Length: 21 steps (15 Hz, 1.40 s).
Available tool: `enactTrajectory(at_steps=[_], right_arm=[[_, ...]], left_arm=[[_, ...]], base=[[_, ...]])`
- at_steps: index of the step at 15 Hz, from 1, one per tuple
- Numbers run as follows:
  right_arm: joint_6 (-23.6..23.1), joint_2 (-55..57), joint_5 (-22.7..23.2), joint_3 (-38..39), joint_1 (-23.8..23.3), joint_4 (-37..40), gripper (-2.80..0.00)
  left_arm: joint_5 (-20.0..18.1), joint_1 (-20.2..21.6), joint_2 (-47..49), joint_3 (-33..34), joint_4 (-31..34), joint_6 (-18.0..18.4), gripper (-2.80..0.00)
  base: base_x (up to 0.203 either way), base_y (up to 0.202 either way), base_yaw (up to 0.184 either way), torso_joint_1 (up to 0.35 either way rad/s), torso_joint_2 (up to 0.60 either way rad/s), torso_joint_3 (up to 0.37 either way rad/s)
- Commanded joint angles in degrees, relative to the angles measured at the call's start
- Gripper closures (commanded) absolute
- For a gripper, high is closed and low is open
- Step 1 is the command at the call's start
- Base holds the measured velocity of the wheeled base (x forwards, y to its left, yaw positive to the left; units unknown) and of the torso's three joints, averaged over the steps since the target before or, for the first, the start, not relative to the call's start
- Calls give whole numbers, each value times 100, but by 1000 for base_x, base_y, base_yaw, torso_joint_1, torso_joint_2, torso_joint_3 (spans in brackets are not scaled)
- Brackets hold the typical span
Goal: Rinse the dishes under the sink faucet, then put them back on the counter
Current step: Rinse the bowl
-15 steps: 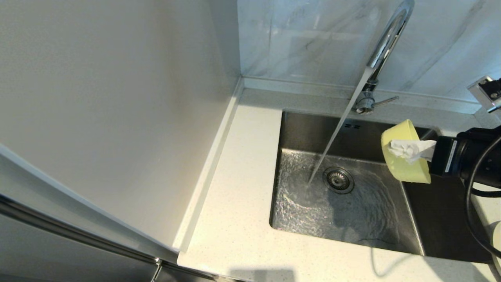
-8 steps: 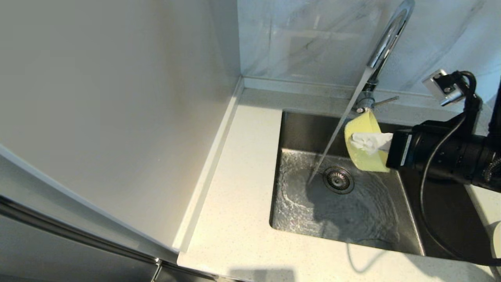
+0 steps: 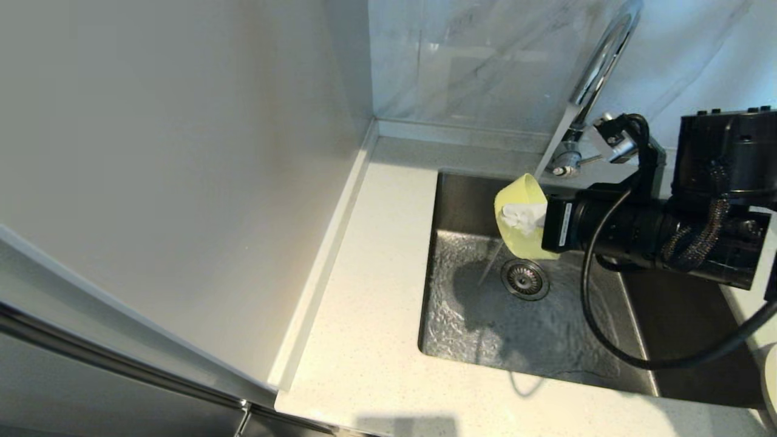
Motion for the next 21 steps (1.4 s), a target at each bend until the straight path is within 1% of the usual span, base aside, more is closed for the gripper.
enactTrajectory(at_steps=[1,3,5,7,11,14,19,21], right_arm=[[9,395,-154,-140,5,-74,0],[10,648,-379,-314,2,-226,0],[10,786,-507,-469,-4,-236,0],[10,882,-761,-568,-4,-236,0],[10,935,-802,-639,-22,-227,0],[10,1061,-1074,-665,-101,-236,0],[-8,955,-1090,-599,-217,-227,0],[-8,800,-1098,-468,-410,-204,0]], left_arm=[[-4,0,0,0,0,0,0],[-4,0,0,0,0,0,0],[3,0,0,0,0,0,0],[3,0,0,0,0,0,0],[3,0,0,0,0,0,0],[-4,0,0,0,0,0,0],[3,0,0,0,0,0,0],[-6,0,0,0,0,0,0]], base=[[0,0,0,0,0,0],[0,0,0,0,0,0],[0,0,0,0,0,0],[0,0,0,0,0,0],[0,0,0,0,0,0],[0,0,0,0,0,0],[0,0,0,0,0,0],[0,0,0,0,0,0]])
